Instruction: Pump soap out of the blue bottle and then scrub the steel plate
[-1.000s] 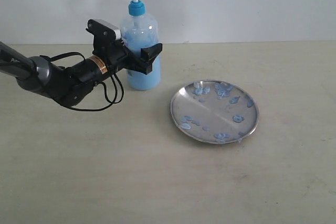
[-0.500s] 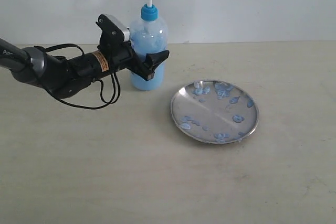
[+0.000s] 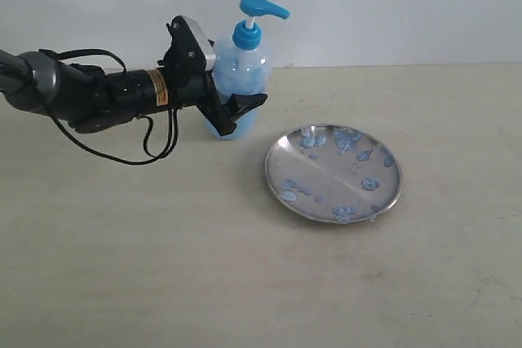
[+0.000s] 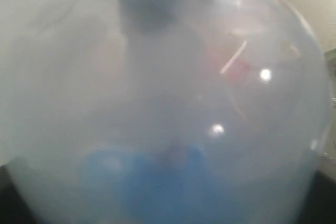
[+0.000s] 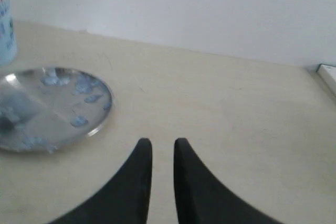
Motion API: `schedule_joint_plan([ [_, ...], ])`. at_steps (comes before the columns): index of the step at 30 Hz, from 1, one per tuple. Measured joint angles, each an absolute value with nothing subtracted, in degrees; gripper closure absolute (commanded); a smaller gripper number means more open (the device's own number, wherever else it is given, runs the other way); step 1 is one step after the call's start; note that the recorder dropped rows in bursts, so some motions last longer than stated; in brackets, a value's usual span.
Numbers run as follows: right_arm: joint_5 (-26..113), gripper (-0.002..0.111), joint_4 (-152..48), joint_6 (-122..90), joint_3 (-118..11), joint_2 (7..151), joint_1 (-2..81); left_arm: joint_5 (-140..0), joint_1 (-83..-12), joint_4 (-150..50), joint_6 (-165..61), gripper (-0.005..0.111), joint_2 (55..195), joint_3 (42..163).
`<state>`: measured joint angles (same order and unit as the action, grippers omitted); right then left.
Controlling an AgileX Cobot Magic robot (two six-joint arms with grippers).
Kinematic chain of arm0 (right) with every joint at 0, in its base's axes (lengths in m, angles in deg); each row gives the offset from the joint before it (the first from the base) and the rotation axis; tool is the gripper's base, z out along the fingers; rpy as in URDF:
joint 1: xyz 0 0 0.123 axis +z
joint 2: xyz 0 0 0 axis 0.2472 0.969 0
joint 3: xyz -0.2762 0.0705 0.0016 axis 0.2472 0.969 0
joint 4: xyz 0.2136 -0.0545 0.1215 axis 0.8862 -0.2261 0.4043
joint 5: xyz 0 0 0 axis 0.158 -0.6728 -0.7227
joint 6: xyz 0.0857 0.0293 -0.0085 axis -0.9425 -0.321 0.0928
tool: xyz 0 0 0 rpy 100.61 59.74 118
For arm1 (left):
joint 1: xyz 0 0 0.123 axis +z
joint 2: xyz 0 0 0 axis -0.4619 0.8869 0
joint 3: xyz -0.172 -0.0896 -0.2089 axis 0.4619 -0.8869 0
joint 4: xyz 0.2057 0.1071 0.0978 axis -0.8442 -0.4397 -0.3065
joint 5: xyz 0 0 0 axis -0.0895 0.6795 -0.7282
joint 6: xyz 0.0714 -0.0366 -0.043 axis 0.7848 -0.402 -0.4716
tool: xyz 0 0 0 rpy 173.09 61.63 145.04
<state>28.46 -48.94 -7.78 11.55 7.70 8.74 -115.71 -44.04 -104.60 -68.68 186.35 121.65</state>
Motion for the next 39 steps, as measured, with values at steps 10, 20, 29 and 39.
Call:
schedule_joint_plan([
  [10,49.32,0.103,-33.76,-20.33,11.55,7.70,8.74,-115.93,-44.04,-112.52,-74.05,0.102,185.62,121.87],
  [20,66.50,0.103,-46.02,-32.43,7.67,38.38,8.74,-115.87,-44.04,-116.02,-77.34,0.102,185.30,122.00],
  [29,92.19,0.106,-104.92,-61.31,-32.56,91.27,8.74,-115.61,-44.04,-116.29,-82.79,0.102,185.30,122.00],
  [39,96.85,0.109,-122.14,-69.47,-55.55,105.18,9.44,-109.62,-46.56,-117.59,-85.17,0.102,184.81,122.23],
])
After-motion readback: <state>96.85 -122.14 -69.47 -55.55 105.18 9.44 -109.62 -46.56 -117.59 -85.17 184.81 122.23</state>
